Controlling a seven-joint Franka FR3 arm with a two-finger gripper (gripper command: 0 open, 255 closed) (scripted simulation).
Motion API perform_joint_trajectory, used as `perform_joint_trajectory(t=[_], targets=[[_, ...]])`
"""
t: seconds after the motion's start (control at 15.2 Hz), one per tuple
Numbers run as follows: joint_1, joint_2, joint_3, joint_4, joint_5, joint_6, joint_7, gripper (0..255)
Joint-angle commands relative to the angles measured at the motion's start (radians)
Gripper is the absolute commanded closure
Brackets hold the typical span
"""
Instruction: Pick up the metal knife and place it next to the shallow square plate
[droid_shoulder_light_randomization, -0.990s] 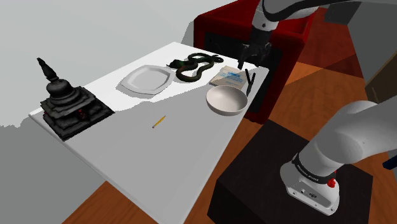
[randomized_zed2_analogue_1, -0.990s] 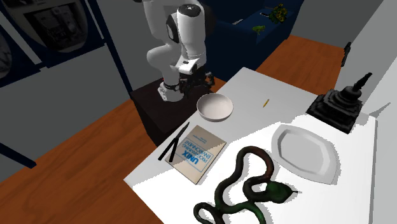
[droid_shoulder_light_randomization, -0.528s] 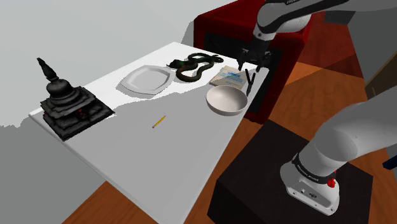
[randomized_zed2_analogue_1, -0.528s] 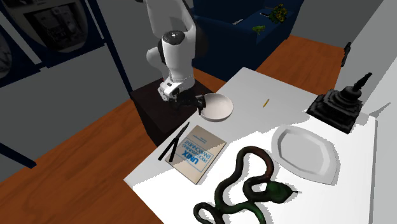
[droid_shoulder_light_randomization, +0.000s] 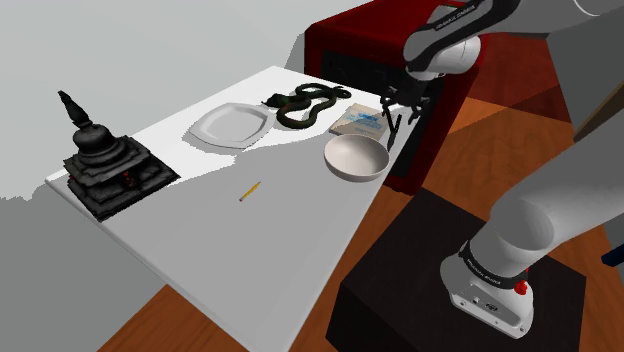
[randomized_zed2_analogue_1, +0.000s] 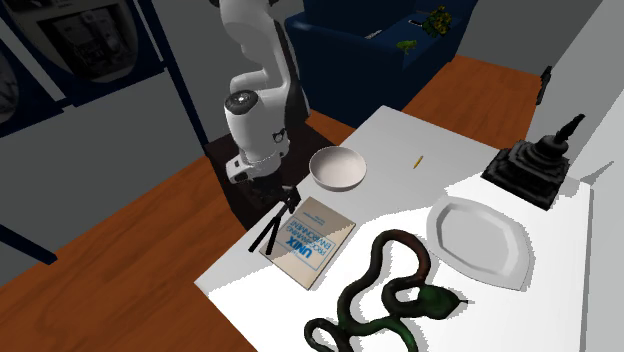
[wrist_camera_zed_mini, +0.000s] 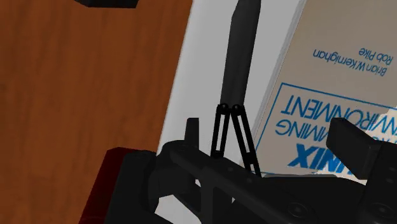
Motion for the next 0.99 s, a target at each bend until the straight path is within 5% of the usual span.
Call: perform_joint_trajectory(t=[0.0, 0.46, 0.92], targets=[[-0.015, 0.025, -0.016, -0.005, 0.016, 0.033, 0.017, 0], [-0.002, 0.111, -0.015, -0.026, 0.066, 0.136, -0.018, 0], [-0.002, 0.111, -0.015, -0.026, 0.066, 0.136, -0.018, 0]])
